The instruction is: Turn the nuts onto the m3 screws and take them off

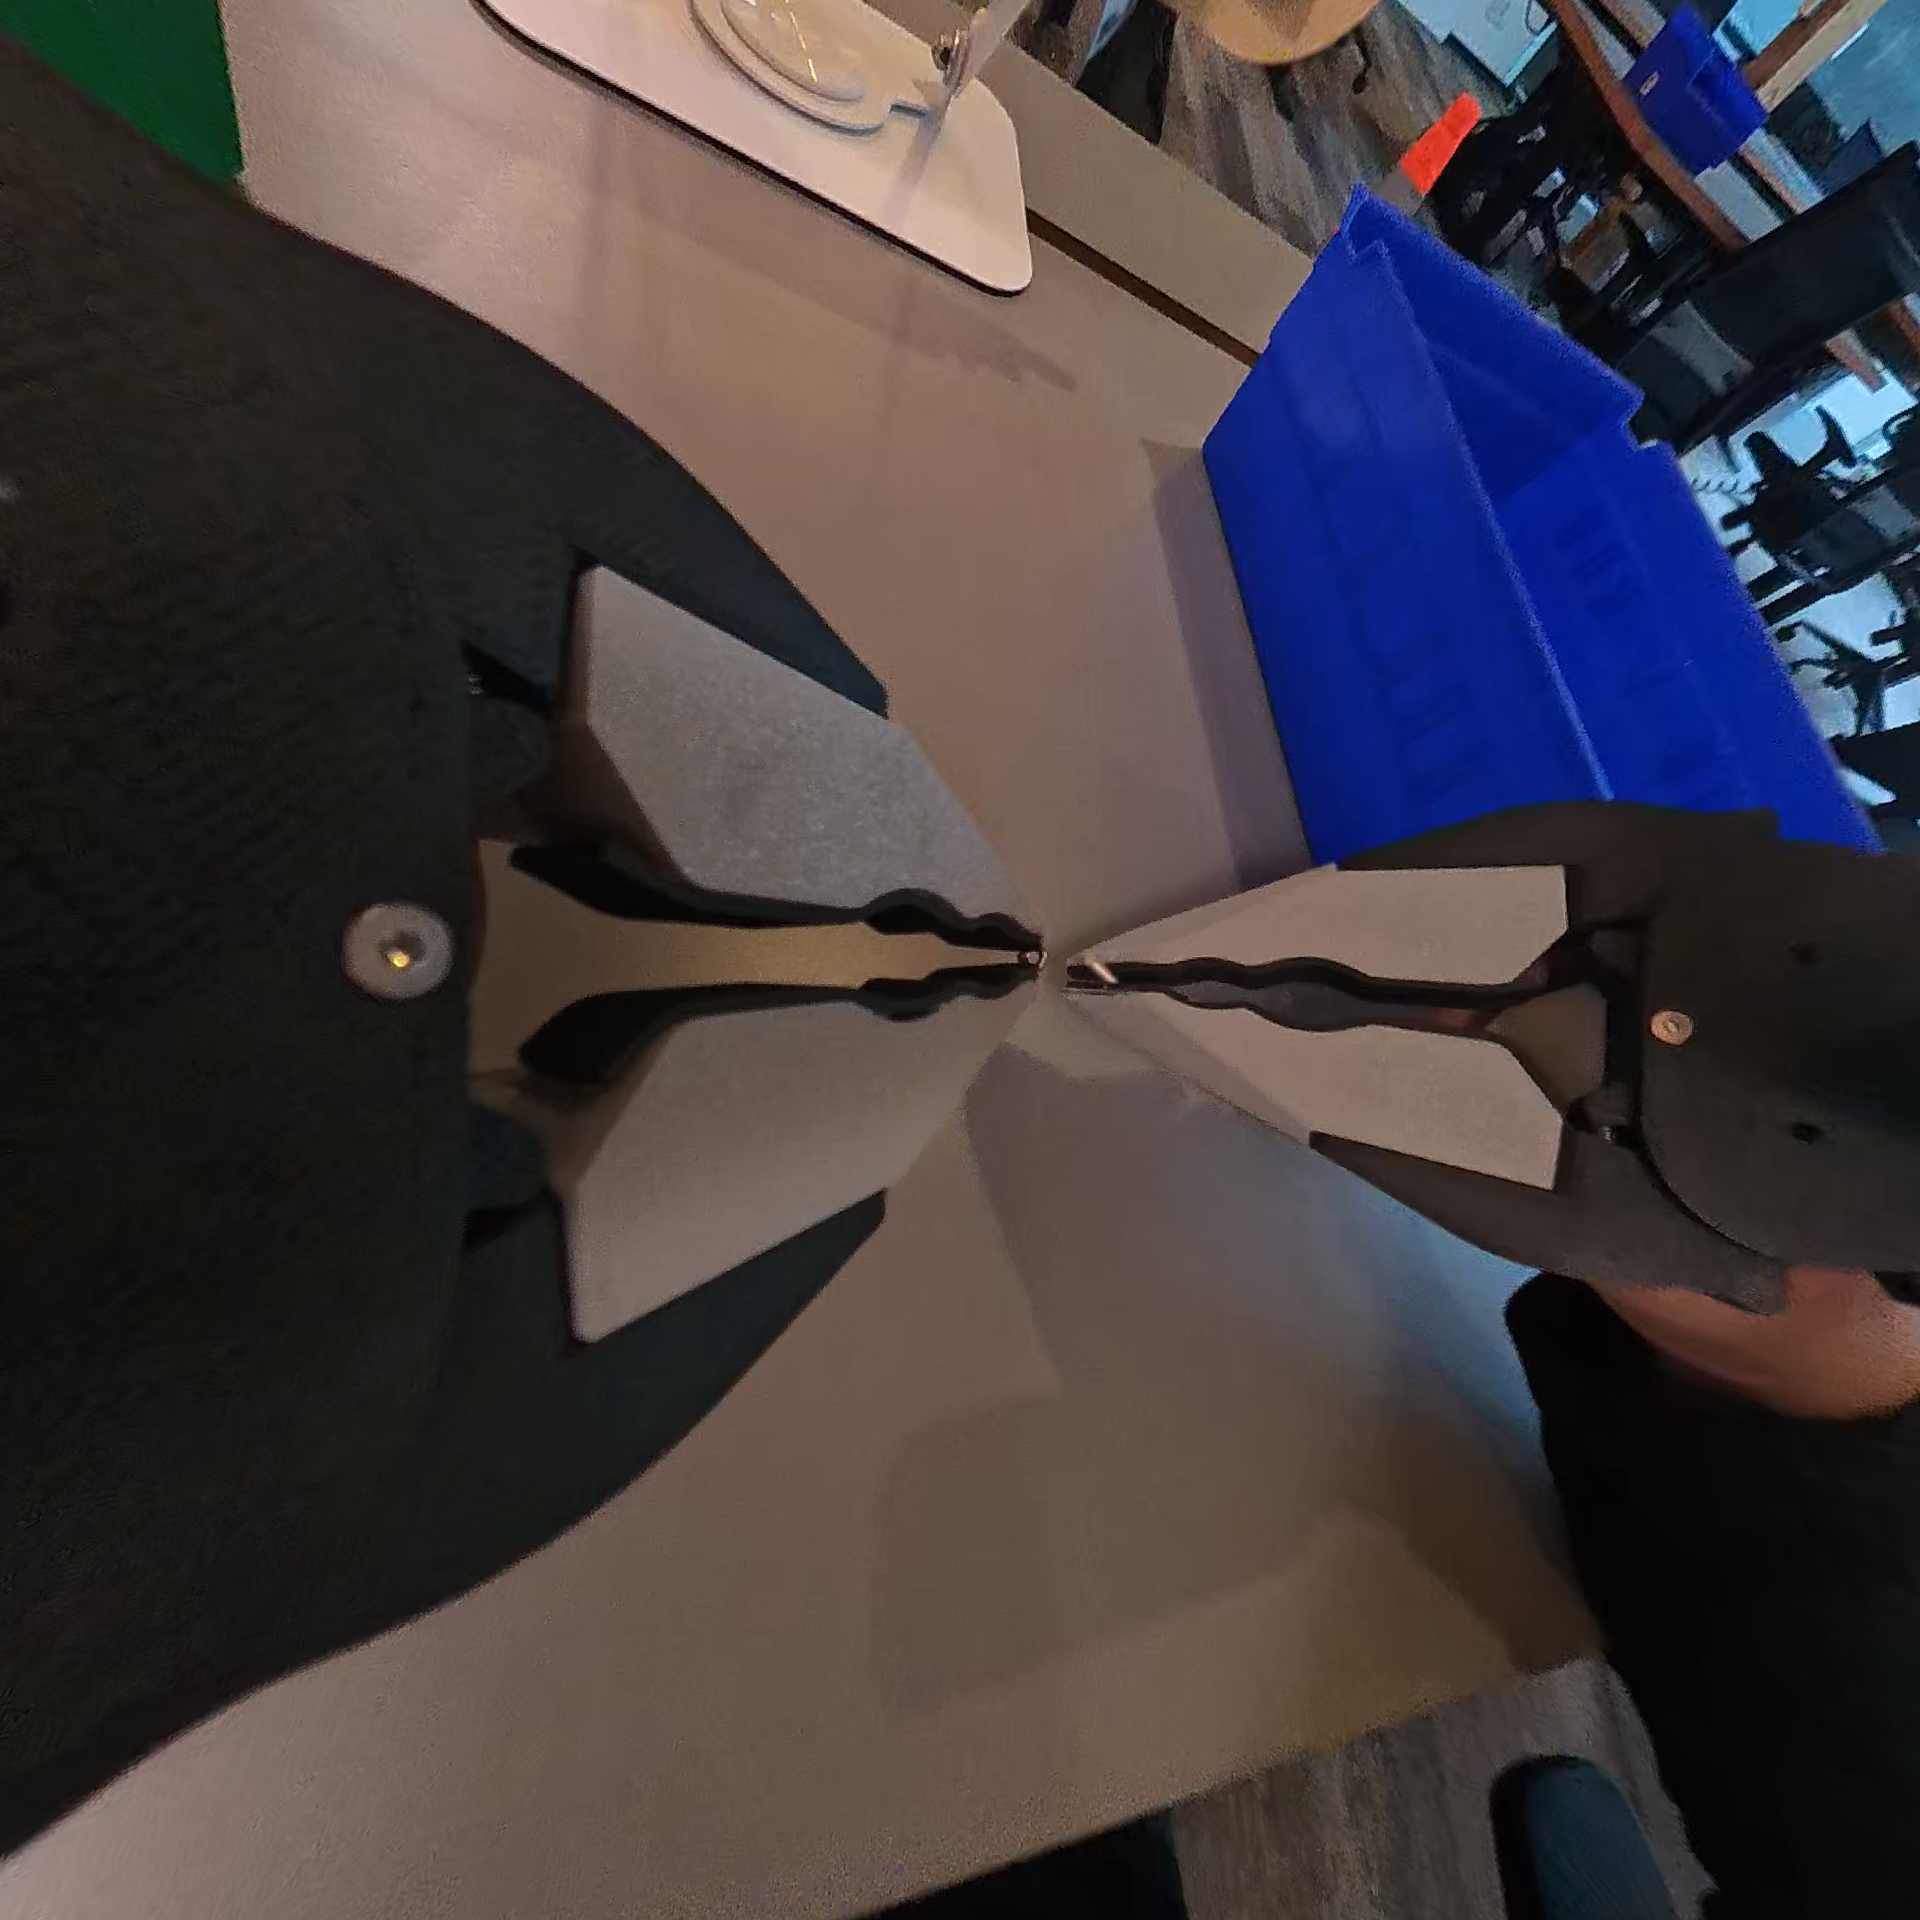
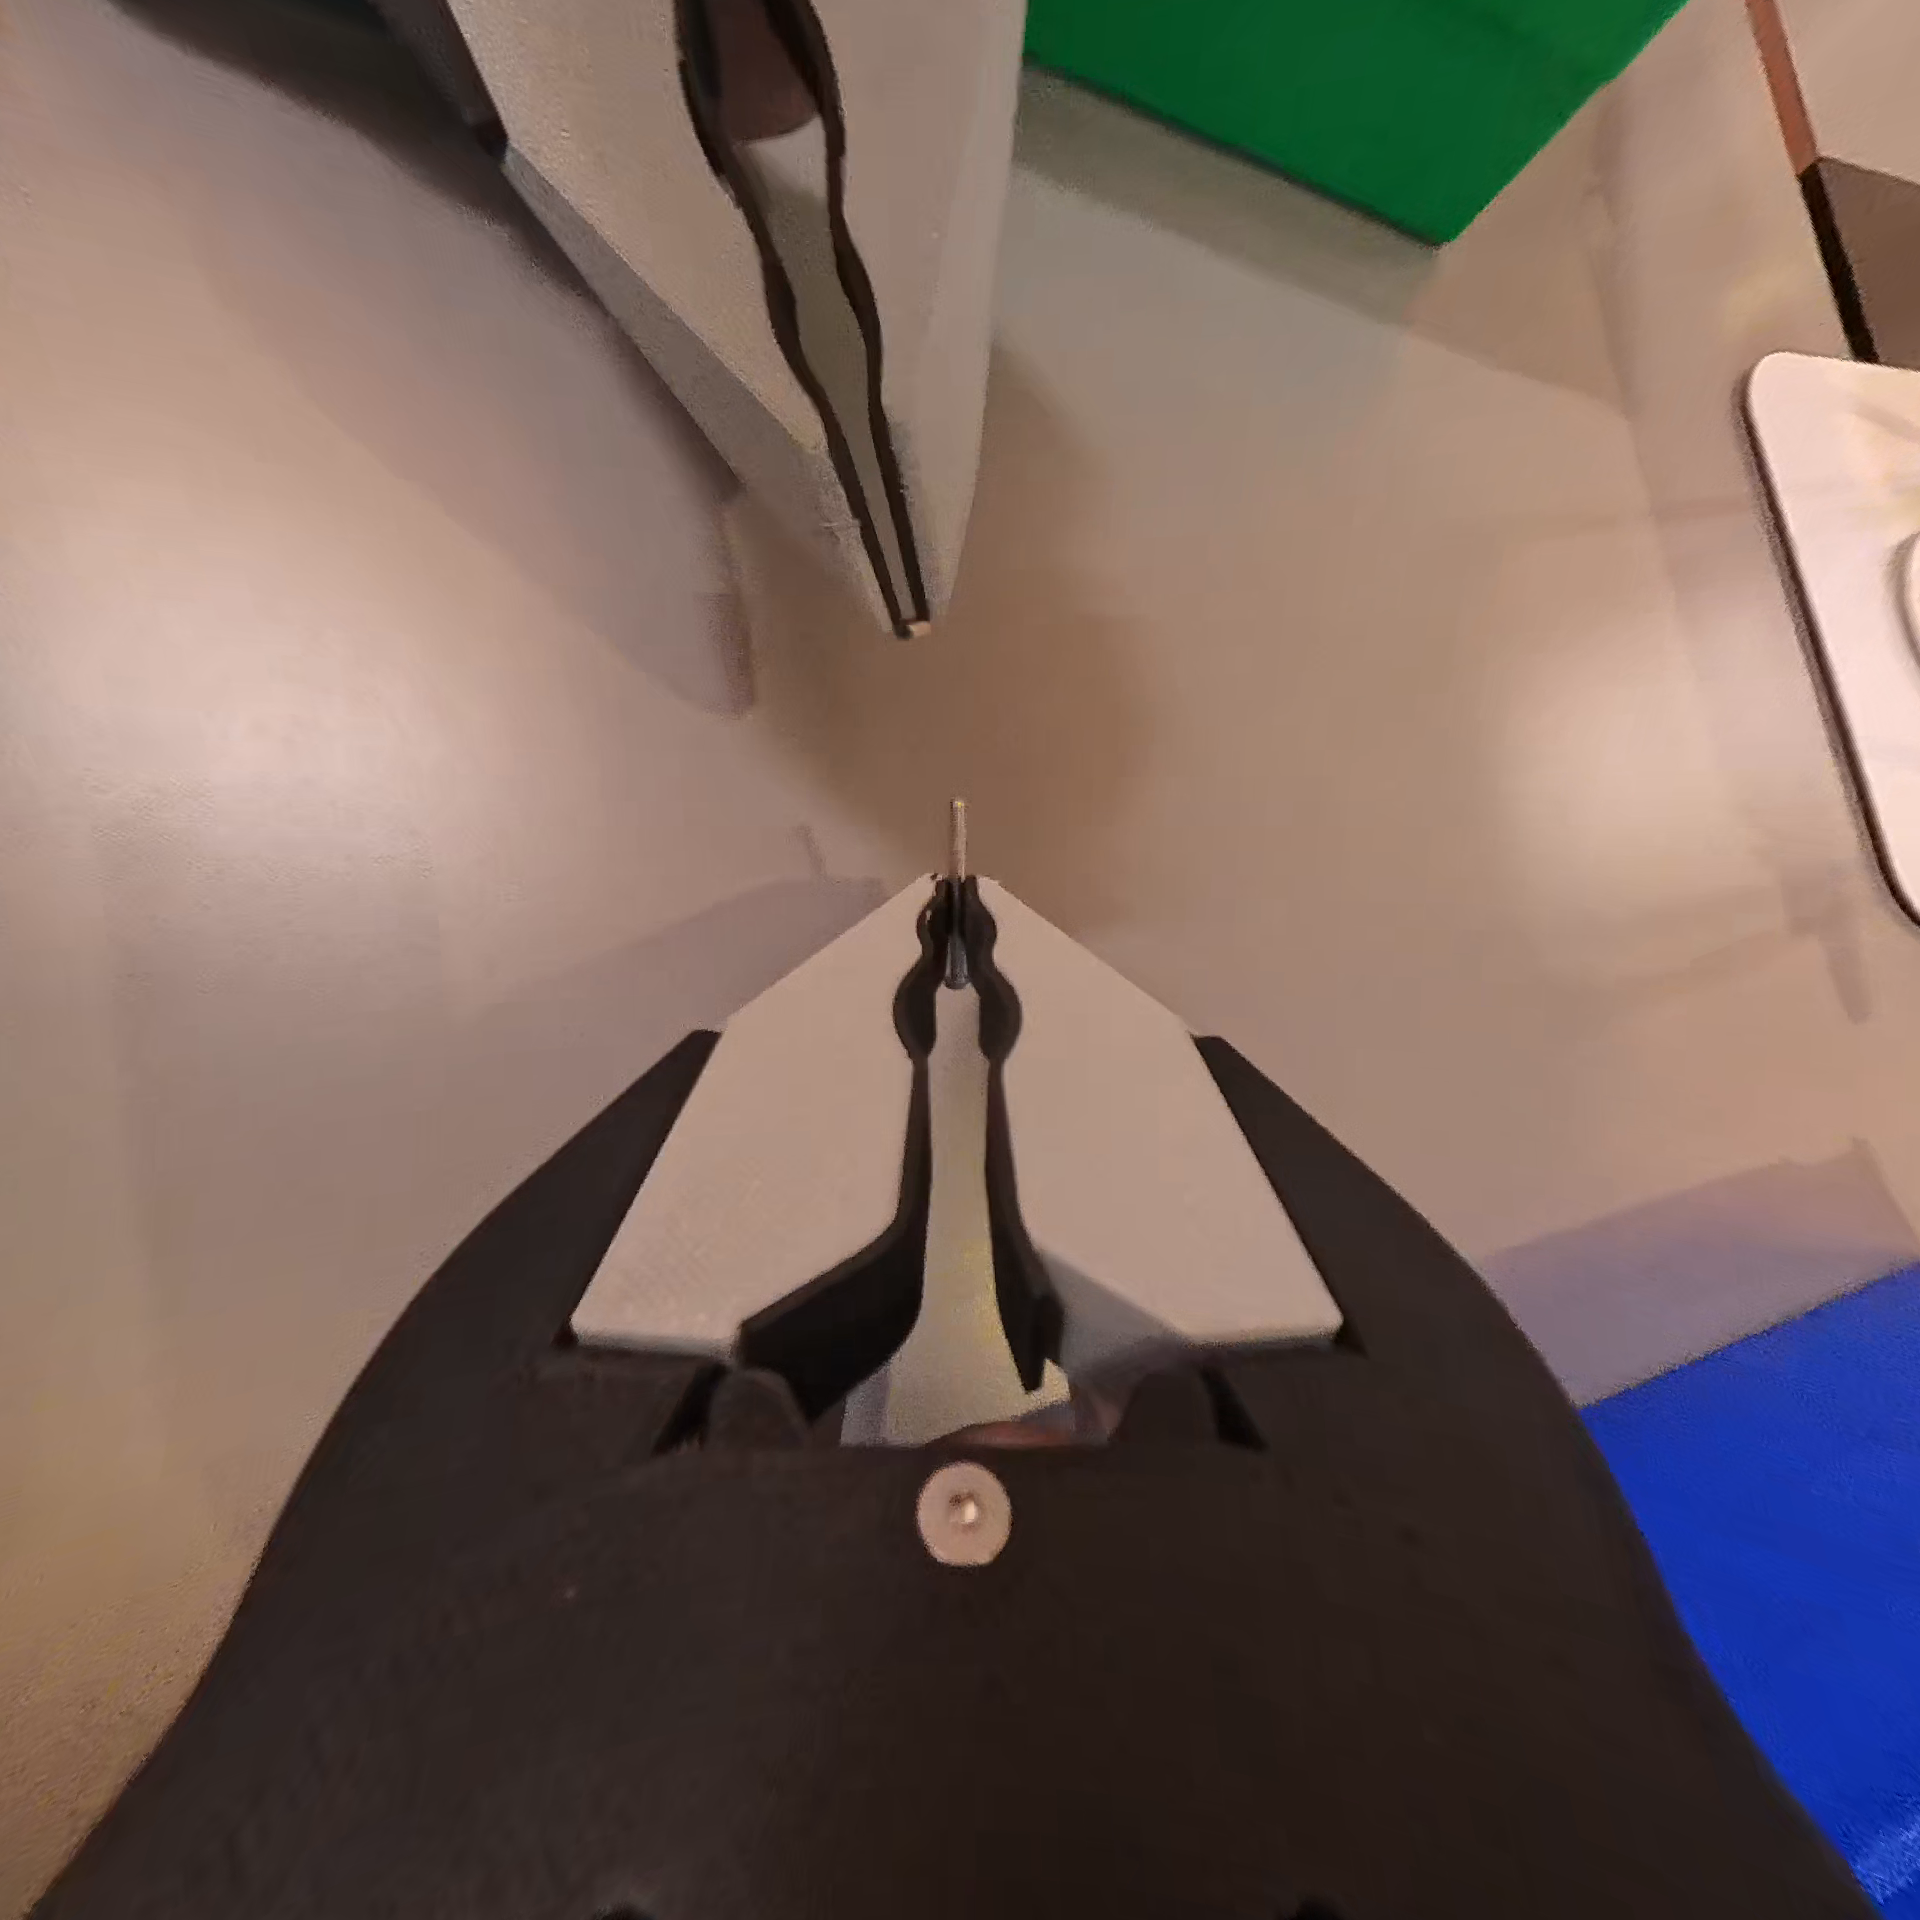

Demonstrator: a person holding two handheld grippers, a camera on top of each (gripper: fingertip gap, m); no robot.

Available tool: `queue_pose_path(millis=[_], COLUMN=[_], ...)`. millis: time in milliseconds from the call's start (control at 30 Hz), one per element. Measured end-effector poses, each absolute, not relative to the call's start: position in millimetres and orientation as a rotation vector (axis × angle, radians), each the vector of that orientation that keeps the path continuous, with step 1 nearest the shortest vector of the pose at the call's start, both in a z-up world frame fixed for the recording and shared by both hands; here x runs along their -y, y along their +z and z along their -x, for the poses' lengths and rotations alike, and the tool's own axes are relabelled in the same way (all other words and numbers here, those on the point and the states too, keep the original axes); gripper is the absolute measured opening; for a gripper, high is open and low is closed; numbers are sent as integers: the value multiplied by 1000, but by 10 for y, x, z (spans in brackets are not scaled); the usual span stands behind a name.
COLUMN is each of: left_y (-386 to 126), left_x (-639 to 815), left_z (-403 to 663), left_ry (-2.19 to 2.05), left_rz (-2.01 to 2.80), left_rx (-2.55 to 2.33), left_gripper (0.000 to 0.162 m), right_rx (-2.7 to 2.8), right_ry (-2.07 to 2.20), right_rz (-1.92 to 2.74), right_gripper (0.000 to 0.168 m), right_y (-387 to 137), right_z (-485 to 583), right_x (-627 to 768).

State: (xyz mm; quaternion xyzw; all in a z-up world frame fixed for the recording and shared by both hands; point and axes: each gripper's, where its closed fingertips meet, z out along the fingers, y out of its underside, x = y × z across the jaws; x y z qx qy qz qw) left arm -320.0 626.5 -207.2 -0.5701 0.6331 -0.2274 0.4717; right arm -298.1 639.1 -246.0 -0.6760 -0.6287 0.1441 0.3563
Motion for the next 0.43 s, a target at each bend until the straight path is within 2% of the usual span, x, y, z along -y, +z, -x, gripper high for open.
queue_pose_path(millis=[200,433], left_y=[-2232,-2239], left_x=[-6301,-6250], left_z=[3181,3130], left_ry=[-553,-577], left_rz=[1417,1393], left_rx=[-1561,-1568], left_gripper=[1,1], right_rx=[1707,1679], right_ry=[242,258], right_rz=[1733,1701], right_gripper=[0,0], right_y=[-2603,-2534], right_z=[3023,3094], right_x=[-6383,-6347])
